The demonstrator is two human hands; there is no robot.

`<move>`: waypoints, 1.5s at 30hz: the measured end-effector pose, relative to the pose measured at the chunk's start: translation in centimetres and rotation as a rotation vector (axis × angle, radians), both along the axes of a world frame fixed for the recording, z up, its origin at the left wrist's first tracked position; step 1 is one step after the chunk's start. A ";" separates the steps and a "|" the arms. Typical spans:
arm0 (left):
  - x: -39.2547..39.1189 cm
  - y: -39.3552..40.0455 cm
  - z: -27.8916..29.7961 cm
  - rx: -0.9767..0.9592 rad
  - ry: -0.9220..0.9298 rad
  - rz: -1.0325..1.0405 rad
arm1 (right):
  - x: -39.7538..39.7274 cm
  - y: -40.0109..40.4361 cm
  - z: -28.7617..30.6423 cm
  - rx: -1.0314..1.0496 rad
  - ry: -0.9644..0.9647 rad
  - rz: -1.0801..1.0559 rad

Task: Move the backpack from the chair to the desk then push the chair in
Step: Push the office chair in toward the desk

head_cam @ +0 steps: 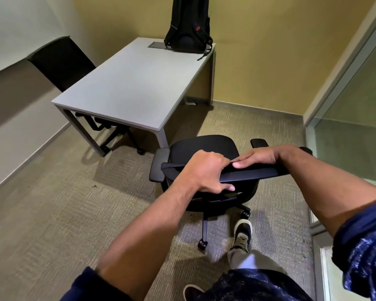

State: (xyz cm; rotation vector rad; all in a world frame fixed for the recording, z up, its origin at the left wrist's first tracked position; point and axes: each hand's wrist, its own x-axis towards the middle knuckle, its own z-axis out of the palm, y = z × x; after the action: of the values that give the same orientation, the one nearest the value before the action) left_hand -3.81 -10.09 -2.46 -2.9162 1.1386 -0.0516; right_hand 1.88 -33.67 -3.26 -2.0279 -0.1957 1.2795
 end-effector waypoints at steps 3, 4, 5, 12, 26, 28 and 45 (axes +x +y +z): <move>0.4 -1.3 0.3 -0.005 -0.040 -0.022 | 0.0 -0.7 0.9 -0.027 -0.147 0.007; 0.6 -1.6 0.2 -0.015 -0.056 -0.030 | 0.0 -1.0 1.2 -0.015 -0.170 0.002; 0.9 -1.9 0.1 -0.027 -0.081 -0.041 | -0.1 -1.4 1.5 -0.006 -0.199 0.000; 3.2 -2.5 0.0 -0.063 -0.121 0.055 | -0.7 -2.3 2.9 -0.177 -0.506 0.085; 10.1 -4.7 0.2 -0.075 0.141 0.210 | 3.6 -3.5 2.7 -0.429 -0.870 0.178; 11.1 -5.1 0.4 -0.081 0.103 0.201 | 4.9 -3.9 2.6 -0.431 -0.868 0.170; 23.8 -10.1 0.2 -0.109 0.391 0.322 | 18.2 -9.3 1.7 -0.406 -0.881 0.196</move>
State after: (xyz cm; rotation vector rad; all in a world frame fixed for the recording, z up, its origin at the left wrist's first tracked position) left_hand 19.97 -20.20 -2.23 -3.2594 0.6887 0.4934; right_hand 20.07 -42.93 -1.60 -2.8781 -0.5856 0.4562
